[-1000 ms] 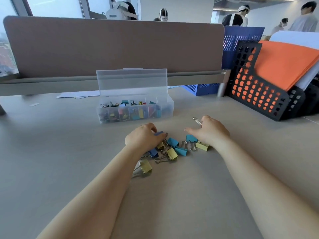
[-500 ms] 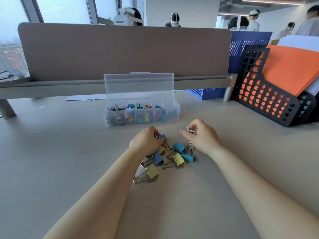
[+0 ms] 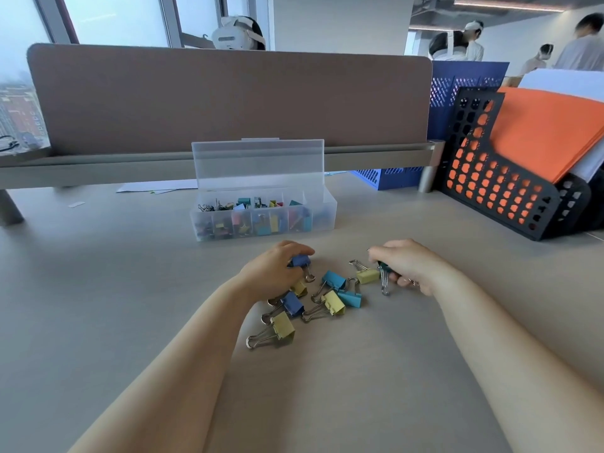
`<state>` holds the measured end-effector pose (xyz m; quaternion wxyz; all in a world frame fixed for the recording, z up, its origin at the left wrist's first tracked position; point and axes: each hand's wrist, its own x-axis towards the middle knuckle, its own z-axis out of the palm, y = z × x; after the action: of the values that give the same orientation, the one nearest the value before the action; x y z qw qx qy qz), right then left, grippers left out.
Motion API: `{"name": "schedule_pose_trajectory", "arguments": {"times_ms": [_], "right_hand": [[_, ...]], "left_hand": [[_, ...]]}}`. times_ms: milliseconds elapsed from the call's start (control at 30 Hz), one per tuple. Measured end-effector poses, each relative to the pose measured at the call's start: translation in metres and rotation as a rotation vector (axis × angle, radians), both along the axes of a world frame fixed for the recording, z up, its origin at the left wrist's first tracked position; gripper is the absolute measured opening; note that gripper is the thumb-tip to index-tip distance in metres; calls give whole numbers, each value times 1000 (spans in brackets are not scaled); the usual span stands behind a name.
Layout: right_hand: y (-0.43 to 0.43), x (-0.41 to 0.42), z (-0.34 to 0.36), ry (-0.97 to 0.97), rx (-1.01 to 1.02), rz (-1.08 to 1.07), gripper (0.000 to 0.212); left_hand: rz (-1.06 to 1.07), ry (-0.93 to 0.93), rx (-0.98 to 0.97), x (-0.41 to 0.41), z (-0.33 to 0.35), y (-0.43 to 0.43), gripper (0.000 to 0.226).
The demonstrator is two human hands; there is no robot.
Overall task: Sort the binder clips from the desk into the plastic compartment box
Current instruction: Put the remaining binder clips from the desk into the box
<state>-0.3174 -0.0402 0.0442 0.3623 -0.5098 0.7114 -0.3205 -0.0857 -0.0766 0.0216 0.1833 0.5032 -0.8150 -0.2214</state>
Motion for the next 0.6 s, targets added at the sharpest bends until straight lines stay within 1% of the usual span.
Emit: {"name": "schedule_pose_trajectory", "arguments": {"times_ms": [67, 200, 267, 300, 367, 467, 533, 600], "right_hand": [[0, 3, 2, 94, 35, 36, 20], [4, 8, 2, 408, 50, 122, 54], [6, 11, 2, 574, 28, 144, 62], [6, 12, 2, 624, 15, 157, 63], [7, 13, 2, 644, -4, 190, 62], [7, 13, -2, 579, -50, 225, 59], [6, 13, -4, 550, -96, 215, 49], [6, 16, -6, 558, -120, 199, 41]], "left_hand": [[0, -39, -5, 0, 0, 0, 44], [33, -60, 6, 0, 1, 1, 38], [39, -59, 11, 1, 2, 1, 34], [42, -50, 9, 1, 3, 1, 31], [57, -18, 1, 2, 3, 2, 24], [98, 63, 3, 2, 4, 3, 18], [150, 167, 72, 1, 6, 4, 15], [187, 346, 204, 1, 10, 6, 11]]}}
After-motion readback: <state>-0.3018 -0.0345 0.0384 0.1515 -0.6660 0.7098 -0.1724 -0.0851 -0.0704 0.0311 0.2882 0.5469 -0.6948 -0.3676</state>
